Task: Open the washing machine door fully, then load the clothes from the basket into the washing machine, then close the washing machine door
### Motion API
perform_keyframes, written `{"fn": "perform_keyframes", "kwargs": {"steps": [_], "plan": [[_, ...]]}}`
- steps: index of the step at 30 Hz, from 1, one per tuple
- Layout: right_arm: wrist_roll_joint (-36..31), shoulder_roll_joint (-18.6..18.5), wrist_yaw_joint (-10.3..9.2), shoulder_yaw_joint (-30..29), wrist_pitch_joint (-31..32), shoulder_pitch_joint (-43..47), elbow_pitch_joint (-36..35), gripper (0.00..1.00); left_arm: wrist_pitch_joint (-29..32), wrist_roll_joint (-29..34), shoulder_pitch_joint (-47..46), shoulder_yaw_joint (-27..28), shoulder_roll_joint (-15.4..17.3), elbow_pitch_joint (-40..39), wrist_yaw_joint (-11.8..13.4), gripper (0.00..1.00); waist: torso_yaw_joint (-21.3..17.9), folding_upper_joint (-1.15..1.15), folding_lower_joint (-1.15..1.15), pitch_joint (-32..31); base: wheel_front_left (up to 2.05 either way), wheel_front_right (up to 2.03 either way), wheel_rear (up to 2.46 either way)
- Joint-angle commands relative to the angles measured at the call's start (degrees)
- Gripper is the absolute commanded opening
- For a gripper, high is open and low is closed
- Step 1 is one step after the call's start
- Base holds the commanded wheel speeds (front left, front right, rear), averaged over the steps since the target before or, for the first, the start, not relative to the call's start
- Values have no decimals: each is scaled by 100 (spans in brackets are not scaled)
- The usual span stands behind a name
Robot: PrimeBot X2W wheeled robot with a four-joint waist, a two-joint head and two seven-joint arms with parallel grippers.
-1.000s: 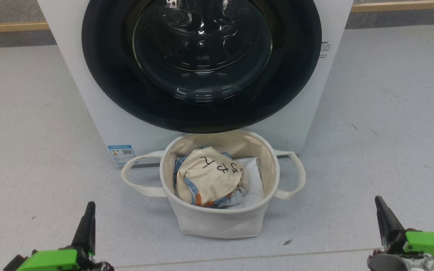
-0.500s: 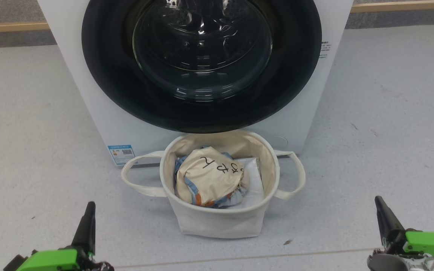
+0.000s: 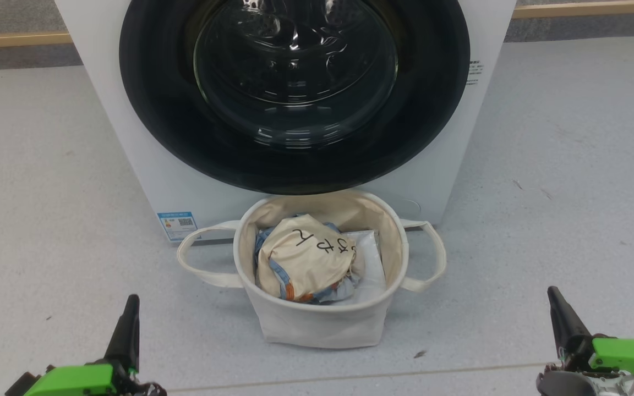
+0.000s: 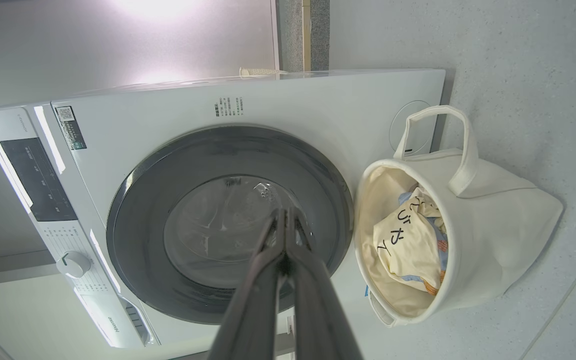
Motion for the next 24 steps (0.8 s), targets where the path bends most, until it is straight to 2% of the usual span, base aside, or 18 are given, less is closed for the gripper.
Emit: {"fn": "perform_keyframes", "kwargs": {"steps": [1,24], "plan": [[-22,-30,1,113,47,-290,-179,0,47,27,-153,193,64,-211,-40,0,0,0,0,0,0,0,0],[-21,-30,1,114,46,-290,-179,0,47,26,-153,193,64,-211,-40,0,0,0,0,0,0,0,0]]}}
